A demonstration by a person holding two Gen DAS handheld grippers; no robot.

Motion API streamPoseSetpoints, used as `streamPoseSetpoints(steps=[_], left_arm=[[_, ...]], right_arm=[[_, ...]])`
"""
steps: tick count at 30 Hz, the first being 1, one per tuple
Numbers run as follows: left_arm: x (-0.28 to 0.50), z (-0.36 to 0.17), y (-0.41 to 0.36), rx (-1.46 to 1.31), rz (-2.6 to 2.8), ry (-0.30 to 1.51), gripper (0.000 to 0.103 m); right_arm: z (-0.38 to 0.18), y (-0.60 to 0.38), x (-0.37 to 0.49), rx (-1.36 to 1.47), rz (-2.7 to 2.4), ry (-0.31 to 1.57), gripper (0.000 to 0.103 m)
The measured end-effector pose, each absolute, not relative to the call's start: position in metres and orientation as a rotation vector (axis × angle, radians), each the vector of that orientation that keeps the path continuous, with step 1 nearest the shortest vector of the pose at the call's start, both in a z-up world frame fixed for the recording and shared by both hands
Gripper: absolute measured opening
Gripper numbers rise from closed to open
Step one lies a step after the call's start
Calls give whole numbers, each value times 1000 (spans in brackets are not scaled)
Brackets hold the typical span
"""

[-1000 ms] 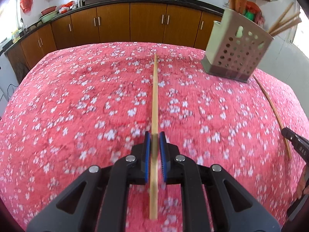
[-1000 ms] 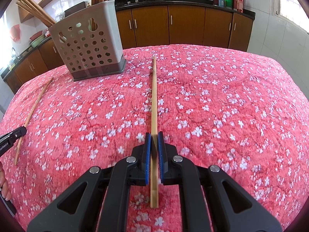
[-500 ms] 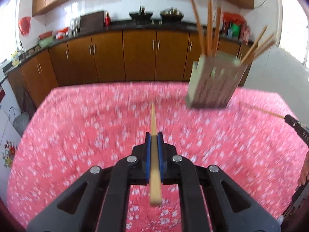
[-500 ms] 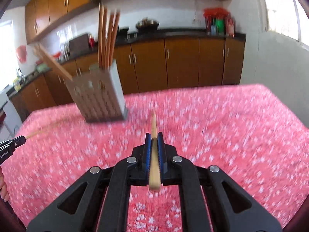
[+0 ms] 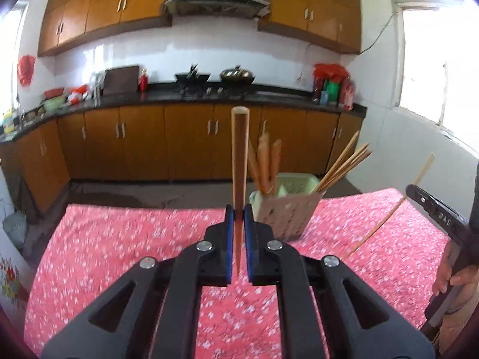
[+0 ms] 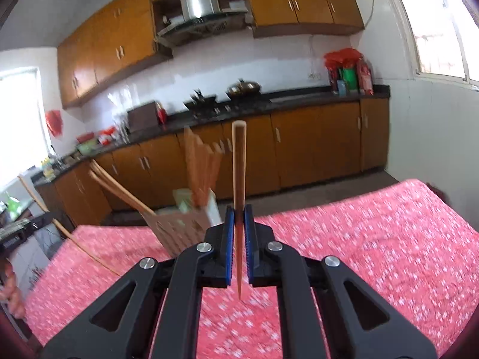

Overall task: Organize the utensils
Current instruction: 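Lift both held chopsticks and lower them into the metal holder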

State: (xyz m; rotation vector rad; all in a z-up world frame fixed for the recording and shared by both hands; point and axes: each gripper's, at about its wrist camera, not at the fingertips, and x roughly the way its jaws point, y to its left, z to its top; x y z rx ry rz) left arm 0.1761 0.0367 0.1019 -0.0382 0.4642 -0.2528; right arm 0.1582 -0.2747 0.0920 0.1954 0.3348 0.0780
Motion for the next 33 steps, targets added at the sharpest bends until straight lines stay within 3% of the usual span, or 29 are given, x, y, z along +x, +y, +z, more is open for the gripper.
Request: streamPoseSetpoints(steps=[7,12,27,33], left_arm=[[187,153,12,-90,-293,324,8],[210,175,-3,-138,-280,245,8],[279,122,-27,-139,-281,330,9],[276,128,-10,-168,-271,313,25]], right_arm=[[155,-249,161,208,167,131,8],[168,-234,185,187,145,26,8],[113,-215,245,109,107,161,8],[125,-221,234,115,101,150,14]])
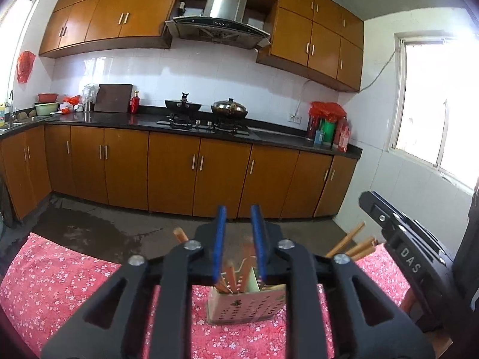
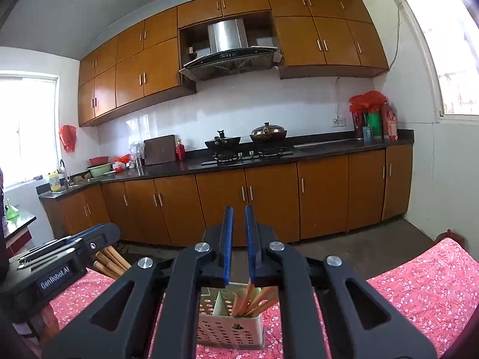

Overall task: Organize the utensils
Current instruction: 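Lift both held chopsticks and lower them into the metal holder, then open both grippers to release the chopsticks and pull back from the holder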

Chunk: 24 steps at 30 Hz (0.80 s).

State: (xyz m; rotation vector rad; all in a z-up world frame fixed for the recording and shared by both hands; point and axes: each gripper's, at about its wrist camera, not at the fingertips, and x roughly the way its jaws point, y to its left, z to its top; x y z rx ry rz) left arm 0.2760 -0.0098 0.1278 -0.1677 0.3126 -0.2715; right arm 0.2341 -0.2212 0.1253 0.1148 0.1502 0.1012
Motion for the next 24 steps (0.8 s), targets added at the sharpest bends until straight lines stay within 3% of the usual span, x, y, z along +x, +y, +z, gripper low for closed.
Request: streamPoseSetpoints(steps=[2,4,6,7,12,13,16,24], left_arm=[[269,133,-3,-178,-265,298,28],[259,139,5,-189,-260,285,33],[247,143,11,-190,-252,278,41],[237,144,15,-180,-240,273,44],[184,139,29,-111,-180,240,82],[170,134,33,-103,-174,241,86],[135,121,42,-77,-151,242,98],[69,78,49,-7,-43,263,99]], right_arm=[[133,-224,226,113,95,133,27],[139,-227,216,112,88,122,31],[142,-228,204,108,85,122,42],[143,-228,195,101,81,120,53],[133,-226,145,52,64,130,85],[129,-226,138,52,60,138,90],[116,-222,115,47,42,163,97],[78,-206,69,-7,-34,232,101]])
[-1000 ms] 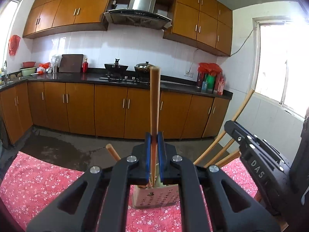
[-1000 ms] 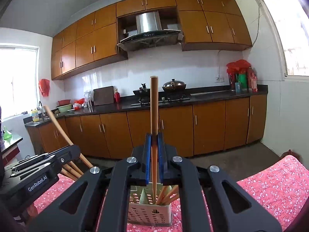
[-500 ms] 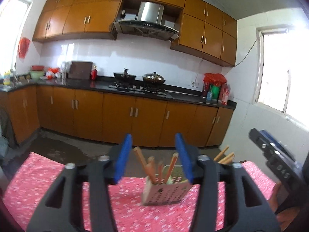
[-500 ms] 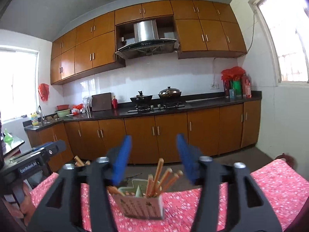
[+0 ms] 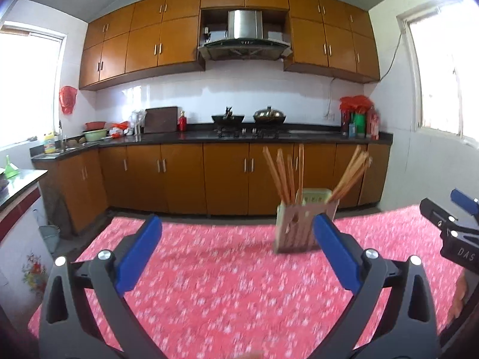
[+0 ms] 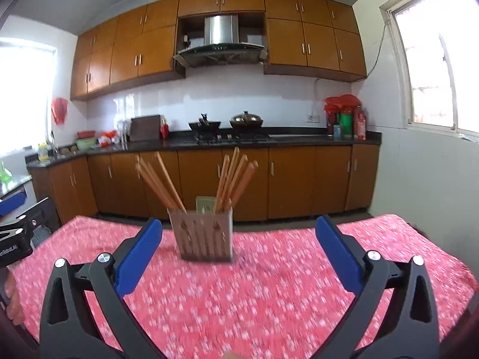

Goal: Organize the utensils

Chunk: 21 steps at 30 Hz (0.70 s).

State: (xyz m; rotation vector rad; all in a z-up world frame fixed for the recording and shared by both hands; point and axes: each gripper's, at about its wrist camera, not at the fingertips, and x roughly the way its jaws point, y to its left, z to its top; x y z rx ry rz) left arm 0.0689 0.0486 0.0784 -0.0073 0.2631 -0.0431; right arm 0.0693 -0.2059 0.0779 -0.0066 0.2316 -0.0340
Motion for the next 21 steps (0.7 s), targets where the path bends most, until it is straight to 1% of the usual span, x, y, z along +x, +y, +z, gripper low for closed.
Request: streamPoseSetpoints(steps=[8,21], left_arm=[[35,34,39,23,-40,299,99],[21,-5,37,8,-56,354,99]], right_arm=[[34,-205,42,-8,-21,307,101],[-2,-199,26,-34,-25,360,101]])
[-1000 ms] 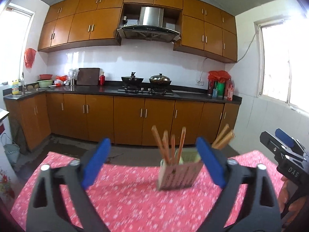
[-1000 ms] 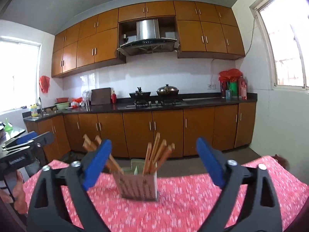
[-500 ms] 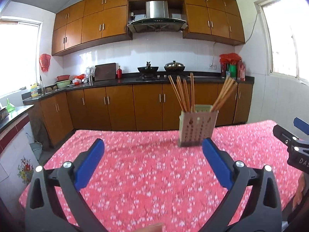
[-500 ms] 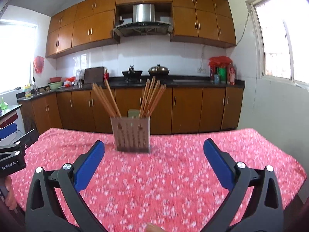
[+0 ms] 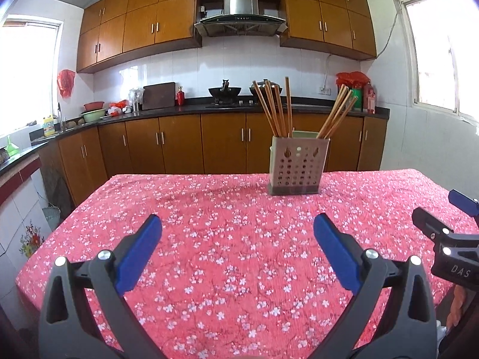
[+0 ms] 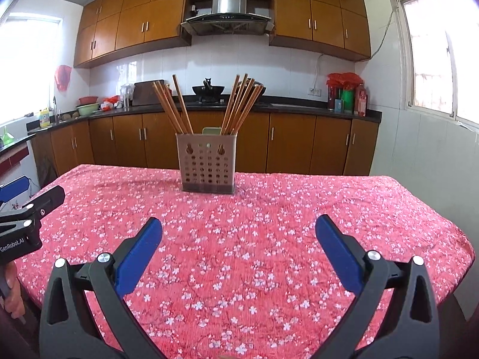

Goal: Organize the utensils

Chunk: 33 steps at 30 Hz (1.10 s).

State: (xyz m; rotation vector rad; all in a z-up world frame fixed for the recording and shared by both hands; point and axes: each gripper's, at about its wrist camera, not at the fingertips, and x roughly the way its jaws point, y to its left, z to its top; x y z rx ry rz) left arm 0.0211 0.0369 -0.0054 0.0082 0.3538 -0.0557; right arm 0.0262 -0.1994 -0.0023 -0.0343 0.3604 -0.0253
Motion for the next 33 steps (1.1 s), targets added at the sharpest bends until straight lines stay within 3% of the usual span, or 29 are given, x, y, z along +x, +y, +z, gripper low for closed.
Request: streamPoseSetpoints(steps=[33], left_arm=[[20,-16,33,6,-60,371,99]], right_arm=[[-11,-203,24,4,-32,393,101]])
